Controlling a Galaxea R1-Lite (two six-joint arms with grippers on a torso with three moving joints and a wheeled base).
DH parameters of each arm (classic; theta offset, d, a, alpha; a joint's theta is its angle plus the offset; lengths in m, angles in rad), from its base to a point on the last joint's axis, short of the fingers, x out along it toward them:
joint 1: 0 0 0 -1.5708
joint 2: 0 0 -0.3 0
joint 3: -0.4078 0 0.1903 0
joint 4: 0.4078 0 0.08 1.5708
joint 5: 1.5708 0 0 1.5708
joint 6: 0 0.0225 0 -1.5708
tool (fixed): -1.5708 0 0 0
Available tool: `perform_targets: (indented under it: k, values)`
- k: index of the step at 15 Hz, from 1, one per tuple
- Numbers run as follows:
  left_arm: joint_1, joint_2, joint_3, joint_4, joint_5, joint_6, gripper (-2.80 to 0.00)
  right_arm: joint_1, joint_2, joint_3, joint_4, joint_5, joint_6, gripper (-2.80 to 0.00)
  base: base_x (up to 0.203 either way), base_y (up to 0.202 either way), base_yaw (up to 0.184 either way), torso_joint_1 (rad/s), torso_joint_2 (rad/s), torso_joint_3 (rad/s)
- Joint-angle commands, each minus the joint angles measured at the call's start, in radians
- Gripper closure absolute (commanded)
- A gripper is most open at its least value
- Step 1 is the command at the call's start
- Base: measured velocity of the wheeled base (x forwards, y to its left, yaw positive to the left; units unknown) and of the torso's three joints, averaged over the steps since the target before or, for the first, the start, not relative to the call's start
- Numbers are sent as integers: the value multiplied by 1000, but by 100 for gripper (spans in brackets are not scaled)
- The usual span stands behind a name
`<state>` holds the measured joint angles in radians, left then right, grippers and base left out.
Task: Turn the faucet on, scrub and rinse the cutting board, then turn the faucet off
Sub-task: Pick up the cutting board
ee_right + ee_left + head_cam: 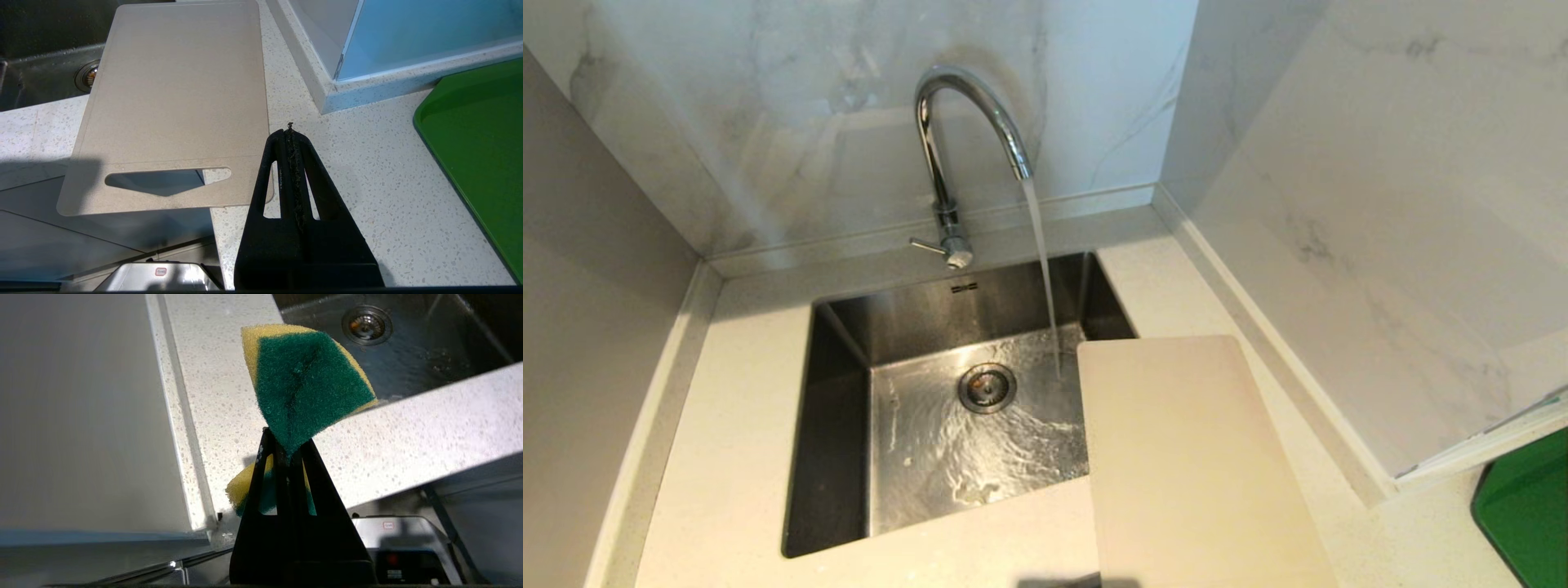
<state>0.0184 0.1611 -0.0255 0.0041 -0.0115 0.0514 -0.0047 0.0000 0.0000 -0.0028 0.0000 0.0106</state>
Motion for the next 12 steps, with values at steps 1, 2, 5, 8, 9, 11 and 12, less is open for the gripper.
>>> perform_targets:
  k: [1, 2, 5, 8, 9, 11, 12]
  values:
    - [-14, -155, 15, 11, 2, 21, 0, 0, 0, 0, 0, 0, 0, 0, 0, 0, 0, 0, 0, 0]
    - [-16, -164, 28, -22, 4, 22, 0, 0, 0, 0, 0, 0, 0, 0, 0, 0, 0, 0, 0, 0]
    - [-17, -164, 29, -15, 6, -18, 0, 0, 0, 0, 0, 0, 0, 0, 0, 0, 0, 0, 0, 0]
    - [-17, -164, 29, -12, 13, -64, 0, 0, 0, 0, 0, 0, 0, 0, 0, 0, 0, 0, 0, 0]
    - [-18, -164, 27, -12, 13, -64, 0, 0, 0, 0, 0, 0, 0, 0, 0, 0, 0, 0, 0, 0]
    - [-17, -164, 29, -12, 13, -64, 0, 0, 0, 0, 0, 0, 0, 0, 0, 0, 0, 0, 0, 0]
    - [-18, -164, 28, -12, 13, -64, 0, 0, 0, 0, 0, 0, 0, 0, 0, 0, 0, 0, 0, 0]
